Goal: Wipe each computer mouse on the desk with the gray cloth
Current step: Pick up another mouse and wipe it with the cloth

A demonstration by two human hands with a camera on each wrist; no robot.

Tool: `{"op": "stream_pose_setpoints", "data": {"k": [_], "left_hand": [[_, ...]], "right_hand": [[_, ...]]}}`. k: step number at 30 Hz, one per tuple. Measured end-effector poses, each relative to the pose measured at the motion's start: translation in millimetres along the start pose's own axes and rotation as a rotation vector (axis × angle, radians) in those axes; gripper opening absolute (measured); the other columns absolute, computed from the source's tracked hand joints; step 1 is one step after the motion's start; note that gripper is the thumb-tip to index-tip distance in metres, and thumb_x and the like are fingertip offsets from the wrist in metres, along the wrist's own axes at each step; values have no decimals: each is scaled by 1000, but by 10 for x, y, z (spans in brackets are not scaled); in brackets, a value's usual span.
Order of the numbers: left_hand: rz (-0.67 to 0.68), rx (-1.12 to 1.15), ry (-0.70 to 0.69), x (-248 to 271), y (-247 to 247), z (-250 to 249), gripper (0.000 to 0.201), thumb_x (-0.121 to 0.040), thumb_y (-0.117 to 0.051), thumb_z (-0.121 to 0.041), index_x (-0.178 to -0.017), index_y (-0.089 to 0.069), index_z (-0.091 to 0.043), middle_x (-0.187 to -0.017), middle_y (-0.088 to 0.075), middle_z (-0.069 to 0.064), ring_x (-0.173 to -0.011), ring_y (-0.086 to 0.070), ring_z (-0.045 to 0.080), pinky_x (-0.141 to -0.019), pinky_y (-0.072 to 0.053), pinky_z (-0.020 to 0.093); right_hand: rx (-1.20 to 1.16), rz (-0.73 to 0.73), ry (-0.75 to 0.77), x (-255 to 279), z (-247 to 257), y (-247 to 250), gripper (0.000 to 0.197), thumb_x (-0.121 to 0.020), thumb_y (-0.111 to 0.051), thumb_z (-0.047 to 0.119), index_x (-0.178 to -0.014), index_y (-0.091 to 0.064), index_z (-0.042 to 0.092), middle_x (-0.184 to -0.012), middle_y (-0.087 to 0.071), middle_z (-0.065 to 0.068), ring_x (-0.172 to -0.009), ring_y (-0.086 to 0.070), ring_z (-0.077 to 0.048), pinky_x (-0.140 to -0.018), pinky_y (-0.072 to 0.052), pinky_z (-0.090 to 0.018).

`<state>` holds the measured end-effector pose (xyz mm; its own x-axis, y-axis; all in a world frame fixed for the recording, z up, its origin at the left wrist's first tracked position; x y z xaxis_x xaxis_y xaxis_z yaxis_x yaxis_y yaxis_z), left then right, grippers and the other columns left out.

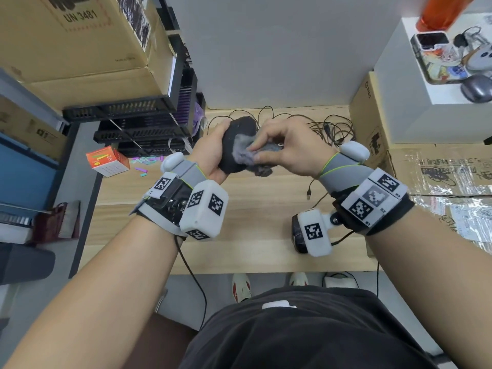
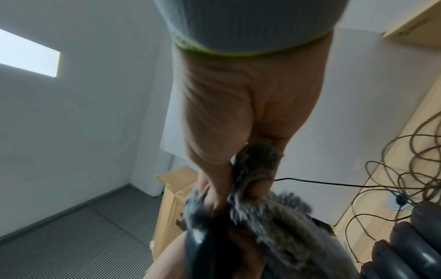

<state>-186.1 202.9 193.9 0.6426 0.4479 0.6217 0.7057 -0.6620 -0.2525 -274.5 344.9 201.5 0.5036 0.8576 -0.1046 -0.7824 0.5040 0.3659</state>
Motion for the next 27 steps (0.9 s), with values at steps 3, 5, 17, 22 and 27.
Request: {"op": "stream_pose_setpoints", "data": {"k": [3,5,17,22,27], "left_hand": [[32,-38,9,39,-8,-2,40,-105,-47,-39,-127,-63,-10,-103,-72,10,-67,-71,20,-51,-55,28],[26,-78,2,69,-47,15,42,-106,-46,-36,-130,-60,-4,-97,-68,14,-55,-69,22,-45,-52,28],[-5,-158,-49,64,-103,17,25,-105,-46,-24,-105,-64,-8,-83,-70,12,-70,-66,27,-52,-56,31],[-65,-187,-67,34,-93,-17,30,-110,-36,-27,-94,-55,-10,-87,-67,17,-79,-69,28,-74,-58,42],[47,-187,-53,102,-124,48,27,-107,-38,-25,-116,-61,-13,-106,-70,13,-84,-70,26,-62,-60,39]], "right_hand": [[100,-286,-84,-64,-118,68,19,-75,-77,21,-77,-65,37,-79,-64,12,-74,-59,-9,-76,-54,-41],[86,-339,-54,-63,-67,23,21,-75,-77,23,-76,-64,38,-80,-61,13,-72,-58,-8,-74,-54,-36],[110,-299,-61,-69,69,38,14,-73,-80,24,-79,-71,33,-82,-63,4,-66,-62,-13,-65,-51,-32],[250,26,58,14,225,-146,9,-76,-80,18,-83,-75,22,-86,-58,-5,-58,-57,4,-53,-52,-28],[249,-300,-81,-71,71,49,12,-77,-77,31,-80,-67,38,-90,-66,5,-79,-61,-6,-79,-50,-33]]}}
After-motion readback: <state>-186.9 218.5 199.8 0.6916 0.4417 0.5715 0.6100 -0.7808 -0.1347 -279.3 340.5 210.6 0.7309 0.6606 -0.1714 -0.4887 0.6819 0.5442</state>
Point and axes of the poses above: each hand's wrist, its own x-axis away from the middle knuckle, its own y-axis out of the back of the hand, z = x × y, the point moved 1 cm from there along -x, towards the middle knuckle
